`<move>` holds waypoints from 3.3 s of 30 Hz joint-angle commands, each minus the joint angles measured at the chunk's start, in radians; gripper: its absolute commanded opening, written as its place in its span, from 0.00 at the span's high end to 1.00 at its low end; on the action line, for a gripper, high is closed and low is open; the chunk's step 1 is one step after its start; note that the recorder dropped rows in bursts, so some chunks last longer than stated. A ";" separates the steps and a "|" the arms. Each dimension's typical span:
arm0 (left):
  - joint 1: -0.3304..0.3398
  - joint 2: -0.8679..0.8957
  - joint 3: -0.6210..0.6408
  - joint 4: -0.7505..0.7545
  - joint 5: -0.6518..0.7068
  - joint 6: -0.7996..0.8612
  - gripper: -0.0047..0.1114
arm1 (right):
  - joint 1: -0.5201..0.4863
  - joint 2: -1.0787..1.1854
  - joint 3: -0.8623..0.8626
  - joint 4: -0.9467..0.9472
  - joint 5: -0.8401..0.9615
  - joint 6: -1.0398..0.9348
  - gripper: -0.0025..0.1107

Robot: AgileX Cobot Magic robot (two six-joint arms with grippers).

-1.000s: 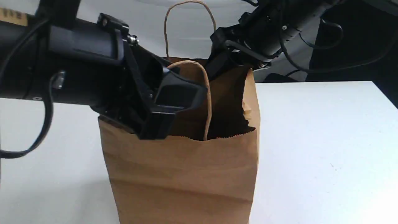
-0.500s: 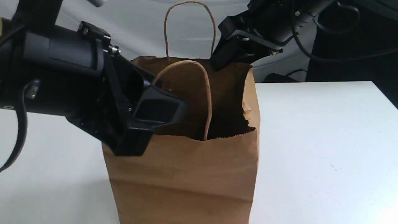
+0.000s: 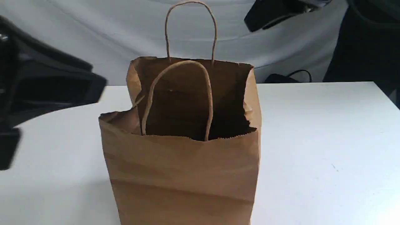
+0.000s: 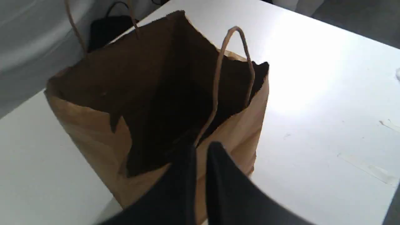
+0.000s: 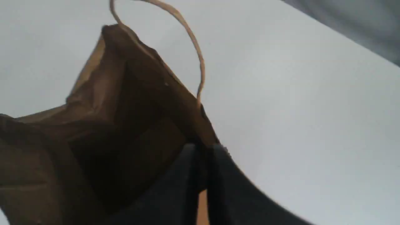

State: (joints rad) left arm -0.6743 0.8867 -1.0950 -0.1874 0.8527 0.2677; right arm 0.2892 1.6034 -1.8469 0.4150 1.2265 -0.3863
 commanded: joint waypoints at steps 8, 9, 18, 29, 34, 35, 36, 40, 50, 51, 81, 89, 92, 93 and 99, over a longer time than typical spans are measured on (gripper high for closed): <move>0.001 -0.372 0.183 0.286 -0.069 -0.302 0.96 | 0.000 -0.208 0.057 0.022 -0.005 -0.003 0.98; 0.001 -0.416 0.215 0.311 -0.085 -0.331 0.96 | 0.000 -0.250 0.103 0.022 -0.005 -0.003 0.98; 0.001 -0.749 0.380 0.355 -0.123 -0.428 0.96 | 0.000 -0.659 0.629 0.044 -0.442 -0.031 0.98; 0.001 -0.887 0.428 0.348 -0.108 -0.424 0.96 | 0.000 -0.960 0.933 0.044 -0.785 -0.032 0.98; 0.001 -0.887 0.428 0.348 -0.115 -0.424 0.96 | 0.000 -0.995 0.933 0.044 -0.764 -0.032 0.98; 0.001 -0.887 0.428 0.348 -0.115 -0.424 0.96 | 0.000 -0.995 0.933 0.044 -0.764 -0.032 0.98; 0.001 -0.887 0.428 0.348 -0.115 -0.424 0.96 | 0.000 -0.996 0.933 0.044 -0.766 -0.032 0.98; 0.001 -0.887 0.428 0.348 -0.115 -0.424 0.96 | 0.000 -0.996 0.933 0.044 -0.766 -0.032 0.98; 0.001 -0.887 0.428 0.348 -0.115 -0.424 0.96 | 0.000 -0.996 0.933 0.044 -0.760 -0.025 0.98; 0.001 -0.887 0.428 0.348 -0.115 -0.424 0.96 | 0.000 -0.996 0.933 0.038 -0.755 -0.025 0.98; 0.001 -0.887 0.428 0.351 -0.114 -0.424 0.96 | -0.289 -1.575 1.677 0.047 -1.207 -0.006 0.98; 0.001 -0.887 0.428 0.351 -0.114 -0.424 0.96 | -0.289 -1.575 1.683 0.047 -1.210 -0.006 0.98; 0.001 -0.887 0.428 0.351 -0.114 -0.424 0.96 | -0.289 -1.575 1.688 0.064 -1.210 -0.006 0.98; 0.001 -0.887 0.428 0.351 -0.114 -0.424 0.96 | -0.289 -1.575 1.694 0.063 -1.210 -0.004 0.98; 0.001 -0.887 0.428 0.351 -0.114 -0.424 0.96 | -0.289 -1.575 1.755 -0.367 -1.196 0.341 0.98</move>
State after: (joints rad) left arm -0.6743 0.0032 -0.6754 0.1631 0.7477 -0.1460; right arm 0.0071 0.0328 -0.1138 0.2013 0.0211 -0.1659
